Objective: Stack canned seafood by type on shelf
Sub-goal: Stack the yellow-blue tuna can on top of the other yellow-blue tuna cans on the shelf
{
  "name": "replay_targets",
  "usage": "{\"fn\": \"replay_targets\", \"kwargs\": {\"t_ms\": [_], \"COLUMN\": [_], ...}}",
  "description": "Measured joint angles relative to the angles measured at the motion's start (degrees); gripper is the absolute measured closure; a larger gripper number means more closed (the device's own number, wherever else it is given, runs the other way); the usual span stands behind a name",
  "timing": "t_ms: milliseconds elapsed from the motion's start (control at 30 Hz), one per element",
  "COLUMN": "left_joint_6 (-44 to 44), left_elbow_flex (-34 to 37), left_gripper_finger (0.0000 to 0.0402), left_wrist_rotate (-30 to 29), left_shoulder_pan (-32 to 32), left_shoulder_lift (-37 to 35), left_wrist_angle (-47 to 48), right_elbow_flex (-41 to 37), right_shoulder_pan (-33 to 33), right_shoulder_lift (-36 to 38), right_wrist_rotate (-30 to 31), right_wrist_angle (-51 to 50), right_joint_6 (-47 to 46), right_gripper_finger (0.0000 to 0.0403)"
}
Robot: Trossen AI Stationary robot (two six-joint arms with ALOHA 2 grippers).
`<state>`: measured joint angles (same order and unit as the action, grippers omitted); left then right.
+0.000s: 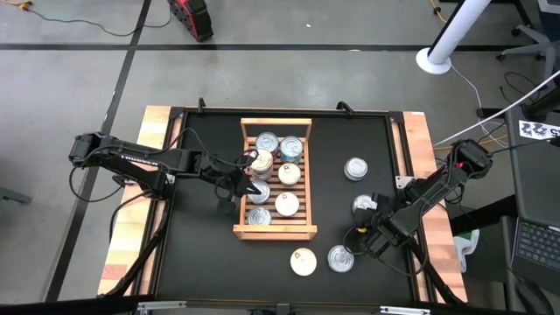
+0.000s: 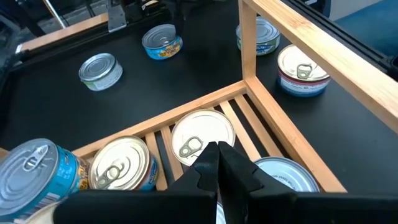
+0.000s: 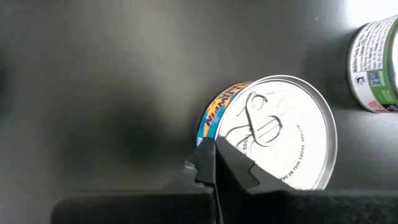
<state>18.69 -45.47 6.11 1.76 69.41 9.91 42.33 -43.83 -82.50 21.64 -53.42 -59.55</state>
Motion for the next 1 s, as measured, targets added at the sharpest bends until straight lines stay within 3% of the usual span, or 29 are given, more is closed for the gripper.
{"fn": "replay_targets", "kwargs": {"t_ms": [400, 1000], "left_joint_6": [2.9, 2.8], "left_elbow_flex": [0.0, 0.0], "left_gripper_finger": [0.0402, 0.0402], "left_wrist_rotate": [0.0, 0.0], "left_shoulder_pan": [0.0, 0.0], "left_shoulder_lift": [0.0, 0.0], "left_wrist_angle": [0.0, 0.0], "right_elbow_flex": [0.0, 0.0], "right_shoulder_pan": [2.4, 28.1], "right_shoulder_lift": [0.0, 0.0], "right_wrist_rotate": [7.5, 6.0], "right_wrist_angle": [2.4, 24.0], "right_joint_6": [3.1, 46.4], "right_gripper_finger": [0.0402, 0.0403]}}
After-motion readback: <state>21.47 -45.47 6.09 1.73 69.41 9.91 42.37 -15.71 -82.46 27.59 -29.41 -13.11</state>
